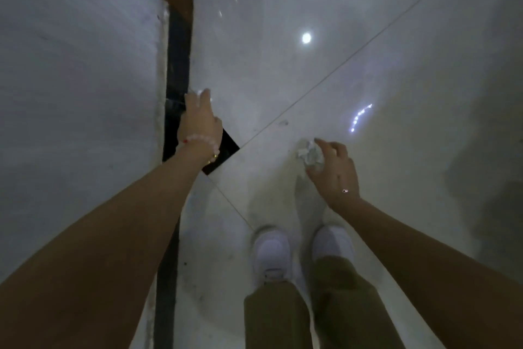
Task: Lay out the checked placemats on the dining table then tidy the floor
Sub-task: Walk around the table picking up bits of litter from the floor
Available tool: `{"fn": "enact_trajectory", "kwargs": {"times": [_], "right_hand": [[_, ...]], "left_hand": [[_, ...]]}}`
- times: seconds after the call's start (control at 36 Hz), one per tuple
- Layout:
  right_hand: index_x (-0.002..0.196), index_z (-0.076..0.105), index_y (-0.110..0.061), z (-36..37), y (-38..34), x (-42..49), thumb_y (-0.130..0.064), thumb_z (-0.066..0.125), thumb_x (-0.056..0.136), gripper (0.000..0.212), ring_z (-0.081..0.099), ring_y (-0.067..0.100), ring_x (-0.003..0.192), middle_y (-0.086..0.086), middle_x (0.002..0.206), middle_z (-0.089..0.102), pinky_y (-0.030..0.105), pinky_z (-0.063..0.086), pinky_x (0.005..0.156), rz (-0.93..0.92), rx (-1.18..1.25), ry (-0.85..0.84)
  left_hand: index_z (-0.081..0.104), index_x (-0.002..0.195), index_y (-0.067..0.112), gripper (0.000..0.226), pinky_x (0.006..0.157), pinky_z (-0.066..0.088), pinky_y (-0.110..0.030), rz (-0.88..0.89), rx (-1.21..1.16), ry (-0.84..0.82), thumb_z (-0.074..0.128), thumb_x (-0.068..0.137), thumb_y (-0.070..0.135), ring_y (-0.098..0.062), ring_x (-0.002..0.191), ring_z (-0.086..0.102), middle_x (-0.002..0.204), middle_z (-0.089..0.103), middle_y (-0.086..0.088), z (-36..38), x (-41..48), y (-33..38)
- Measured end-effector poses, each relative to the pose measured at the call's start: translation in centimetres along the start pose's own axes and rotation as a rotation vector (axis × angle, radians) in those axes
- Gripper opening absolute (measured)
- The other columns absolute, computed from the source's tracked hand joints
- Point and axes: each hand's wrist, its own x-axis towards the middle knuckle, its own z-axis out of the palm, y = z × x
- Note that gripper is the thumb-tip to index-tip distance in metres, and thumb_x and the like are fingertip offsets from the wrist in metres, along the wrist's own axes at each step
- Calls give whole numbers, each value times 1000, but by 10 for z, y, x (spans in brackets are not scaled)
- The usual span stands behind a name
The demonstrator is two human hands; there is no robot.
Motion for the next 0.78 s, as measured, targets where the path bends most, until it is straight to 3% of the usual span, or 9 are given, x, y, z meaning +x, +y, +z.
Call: {"fn": "enact_trajectory", "kwargs": {"times": [0.14,0.22,0.33,0.44,0.53,0.64,0.72,0.78], "right_hand": [[128,55,-20,21,7,23,-15,65,78,51,50,39,107,14,128,45,38,45,87,-28,-2,53],[118,60,-15,30,6,33,-11,62,79,38,53,40,98,17,118,47,37,47,80,-29,7,103],[103,65,-6,35,7,38,-8,58,82,22,56,38,91,19,108,51,29,35,69,-32,-42,34],[102,68,-9,26,7,29,-16,60,84,20,57,33,103,15,109,62,30,39,78,41,-9,-33],[102,70,-10,7,8,9,-18,64,83,21,61,31,101,14,105,69,28,43,79,134,62,-85],[100,71,-11,-33,6,-33,-20,68,80,21,63,28,98,12,100,71,23,38,73,175,101,-114],[99,72,-10,-73,1,-67,-20,70,79,22,65,28,95,11,98,71,31,49,81,227,164,-73],[98,72,-9,-103,-7,-92,-20,70,80,21,66,28,89,11,92,72,37,53,83,260,217,-46]], "left_hand": [[42,131,18,39,85,44,-35,-83,5,34,43,93,5,-30,102,53,141,30,-14,18,25,-11],[43,129,12,32,81,40,-35,-104,34,50,41,97,11,-33,107,51,136,35,-18,23,28,-15],[53,95,8,10,82,43,-37,-88,97,1,45,96,16,-36,105,53,128,41,-21,28,25,-21],[54,107,-3,26,85,46,-41,-136,124,-54,45,96,19,-38,106,55,121,51,-26,26,15,-20],[55,102,-5,32,89,49,-43,-147,-29,-101,47,95,25,-35,103,58,110,59,-25,14,-9,-10],[54,93,13,8,78,55,-40,-192,-279,-164,55,89,20,-32,91,64,101,64,-18,-10,-47,0],[59,98,11,15,59,47,-19,-222,-369,-223,60,89,23,-25,84,64,93,67,-10,-41,-85,19],[60,90,10,15,53,44,-16,-261,-467,-240,63,88,25,-19,68,59,76,63,-5,-67,-123,37]]}}
